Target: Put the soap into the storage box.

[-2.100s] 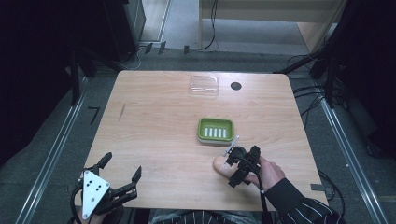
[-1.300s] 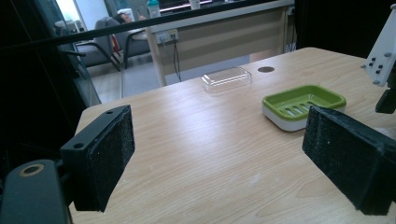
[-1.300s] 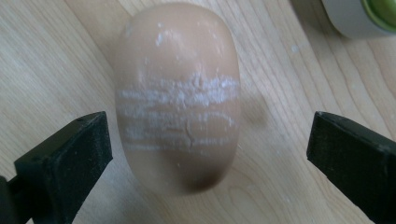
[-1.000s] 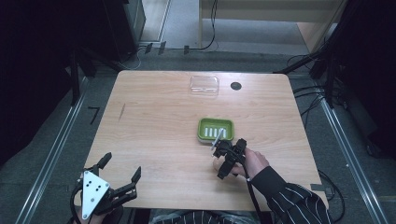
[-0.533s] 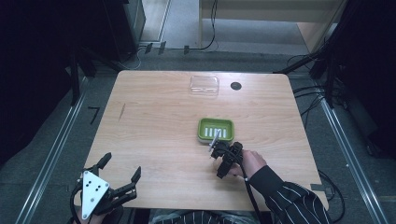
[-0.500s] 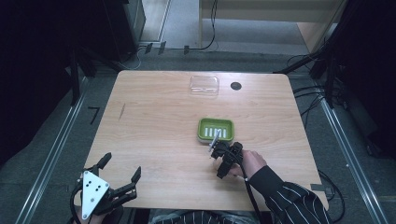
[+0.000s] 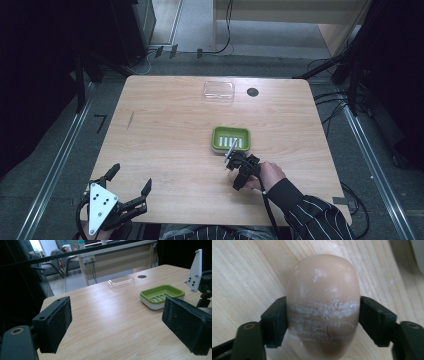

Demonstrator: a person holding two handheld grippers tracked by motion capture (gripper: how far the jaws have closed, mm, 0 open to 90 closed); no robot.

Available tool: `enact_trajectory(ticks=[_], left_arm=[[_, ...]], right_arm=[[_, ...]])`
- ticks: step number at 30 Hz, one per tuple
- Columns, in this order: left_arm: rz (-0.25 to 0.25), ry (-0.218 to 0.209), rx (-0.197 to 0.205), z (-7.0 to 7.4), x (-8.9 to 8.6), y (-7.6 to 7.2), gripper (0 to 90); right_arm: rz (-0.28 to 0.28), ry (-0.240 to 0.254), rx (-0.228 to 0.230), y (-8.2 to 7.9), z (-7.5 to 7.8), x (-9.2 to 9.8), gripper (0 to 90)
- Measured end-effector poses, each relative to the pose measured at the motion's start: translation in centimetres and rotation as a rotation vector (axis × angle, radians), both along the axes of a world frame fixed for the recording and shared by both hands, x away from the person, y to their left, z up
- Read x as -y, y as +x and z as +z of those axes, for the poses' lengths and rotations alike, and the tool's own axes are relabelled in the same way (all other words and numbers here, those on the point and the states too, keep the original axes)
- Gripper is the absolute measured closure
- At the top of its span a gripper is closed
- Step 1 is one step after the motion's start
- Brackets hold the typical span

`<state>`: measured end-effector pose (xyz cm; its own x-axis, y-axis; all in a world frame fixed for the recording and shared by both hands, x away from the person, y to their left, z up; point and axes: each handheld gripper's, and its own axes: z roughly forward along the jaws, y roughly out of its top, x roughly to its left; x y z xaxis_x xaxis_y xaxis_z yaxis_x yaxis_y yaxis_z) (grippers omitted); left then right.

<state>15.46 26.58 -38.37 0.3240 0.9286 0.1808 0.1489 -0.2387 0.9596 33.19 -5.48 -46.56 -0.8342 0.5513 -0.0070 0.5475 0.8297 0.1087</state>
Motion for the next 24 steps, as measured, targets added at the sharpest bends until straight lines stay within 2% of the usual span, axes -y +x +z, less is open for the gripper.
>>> enact_trajectory(ticks=[15, 24], left_arm=[[-0.002, -0.003, 0.002, 0.03, 0.05, -0.02, 9.6], [0.002, -0.006, 0.001, 0.01, -0.01, 0.0, 9.6]], right_arm=[[-0.008, 0.003, -0.003, -0.24, 0.1, 0.0, 33.1], [0.033, 0.007, 0.016, -0.14, 0.3, 0.0, 33.3]])
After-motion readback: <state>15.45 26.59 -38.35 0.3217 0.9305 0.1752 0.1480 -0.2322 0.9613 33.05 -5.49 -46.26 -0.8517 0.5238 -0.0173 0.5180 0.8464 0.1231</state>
